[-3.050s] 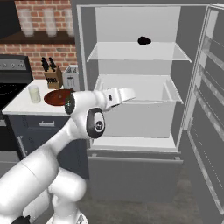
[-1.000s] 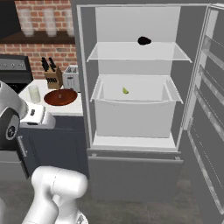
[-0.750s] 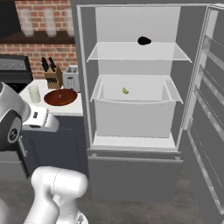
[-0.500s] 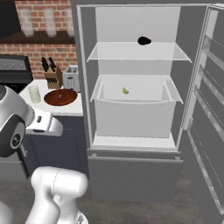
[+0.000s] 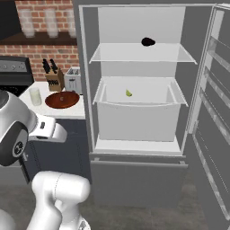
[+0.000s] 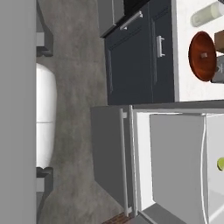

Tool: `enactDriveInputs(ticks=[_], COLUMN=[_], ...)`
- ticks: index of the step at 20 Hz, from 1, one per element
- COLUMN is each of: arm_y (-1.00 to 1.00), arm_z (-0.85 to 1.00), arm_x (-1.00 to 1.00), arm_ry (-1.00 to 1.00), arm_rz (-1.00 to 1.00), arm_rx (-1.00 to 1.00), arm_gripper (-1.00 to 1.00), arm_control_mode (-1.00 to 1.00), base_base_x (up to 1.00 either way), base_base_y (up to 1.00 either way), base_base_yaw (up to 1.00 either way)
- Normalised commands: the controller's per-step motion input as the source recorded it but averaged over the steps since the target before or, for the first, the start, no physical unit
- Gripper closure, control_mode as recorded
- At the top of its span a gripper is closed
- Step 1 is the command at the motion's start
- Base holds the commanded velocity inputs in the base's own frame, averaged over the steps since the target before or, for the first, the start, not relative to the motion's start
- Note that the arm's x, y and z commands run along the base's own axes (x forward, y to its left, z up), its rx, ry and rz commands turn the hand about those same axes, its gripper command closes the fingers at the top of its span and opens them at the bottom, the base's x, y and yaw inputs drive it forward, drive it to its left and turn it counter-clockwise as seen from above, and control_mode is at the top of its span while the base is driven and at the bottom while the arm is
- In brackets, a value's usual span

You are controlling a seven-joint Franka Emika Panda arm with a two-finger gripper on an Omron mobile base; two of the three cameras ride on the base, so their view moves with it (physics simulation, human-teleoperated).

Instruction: Grab a lemon wedge from the fridge and one ice cube from the ice bowl, and put them in the glass of lemonade.

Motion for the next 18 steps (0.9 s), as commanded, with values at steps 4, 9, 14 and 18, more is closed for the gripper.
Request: enactDriveInputs(ticks=[4, 9, 14, 18], arm_y=[0.00, 0.00, 0.00, 0.00], arm_z=[0.00, 0.00, 0.00, 0.00], arm_x=[-0.07, -0.29, -0.16, -0.09], arm_ry=[0.00, -0.01, -0.02, -0.04], arm_rz=[0.00, 0.00, 0.00, 0.00], arm_rx=[0.00, 0.00, 0.00, 0.00], arm_gripper=[-1.00, -1.00, -1.00, -1.00], arm_control_mode=[-1.00, -1.00, -1.00, -1.00], base_base_x=[0.00, 0.00, 0.00, 0.00], base_base_y=[0.00, 0.00, 0.00, 0.00], base_base_yaw=[0.00, 0.00, 0.00, 0.00])
